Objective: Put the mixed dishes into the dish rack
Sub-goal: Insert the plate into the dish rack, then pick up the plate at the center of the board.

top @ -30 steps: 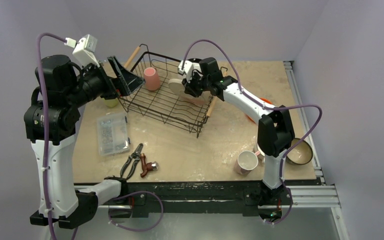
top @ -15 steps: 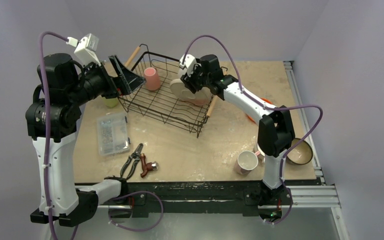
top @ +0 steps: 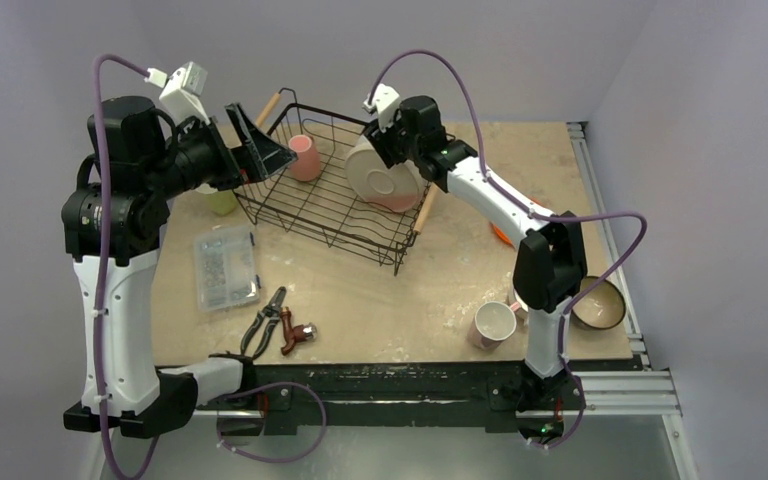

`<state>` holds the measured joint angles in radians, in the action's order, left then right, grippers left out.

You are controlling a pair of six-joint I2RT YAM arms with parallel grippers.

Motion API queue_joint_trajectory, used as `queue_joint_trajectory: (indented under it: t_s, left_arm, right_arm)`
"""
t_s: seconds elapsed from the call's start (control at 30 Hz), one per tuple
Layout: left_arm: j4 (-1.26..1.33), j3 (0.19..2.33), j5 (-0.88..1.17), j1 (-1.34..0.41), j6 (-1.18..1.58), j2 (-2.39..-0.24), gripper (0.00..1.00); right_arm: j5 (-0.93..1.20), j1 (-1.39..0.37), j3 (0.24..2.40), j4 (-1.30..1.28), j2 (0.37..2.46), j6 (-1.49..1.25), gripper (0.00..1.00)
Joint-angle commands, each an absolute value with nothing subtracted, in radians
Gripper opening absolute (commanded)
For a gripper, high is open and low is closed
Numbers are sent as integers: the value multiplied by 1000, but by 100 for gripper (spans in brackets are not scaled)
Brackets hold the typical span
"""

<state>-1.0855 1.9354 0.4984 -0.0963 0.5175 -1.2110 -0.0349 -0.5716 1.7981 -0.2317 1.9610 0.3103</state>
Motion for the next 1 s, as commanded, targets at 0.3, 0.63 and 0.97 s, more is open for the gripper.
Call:
queue_joint_trajectory:
  t_s: [0.3, 0.63, 0.97]
  left_arm:
    - [-1064, 1975, 518, -90, 549, -1204, 94]
    - [-1052, 1950, 518, -91, 571, -1184, 93]
    - [-1052, 1923, 503, -91, 573, -1150, 93]
  right_arm:
    - [-100, -567, 1864, -236, 1937, 253, 59]
    - [-34, -590, 1831, -250, 1891, 264, 61]
    - [-10, -592, 1848, -249, 1839, 189, 62]
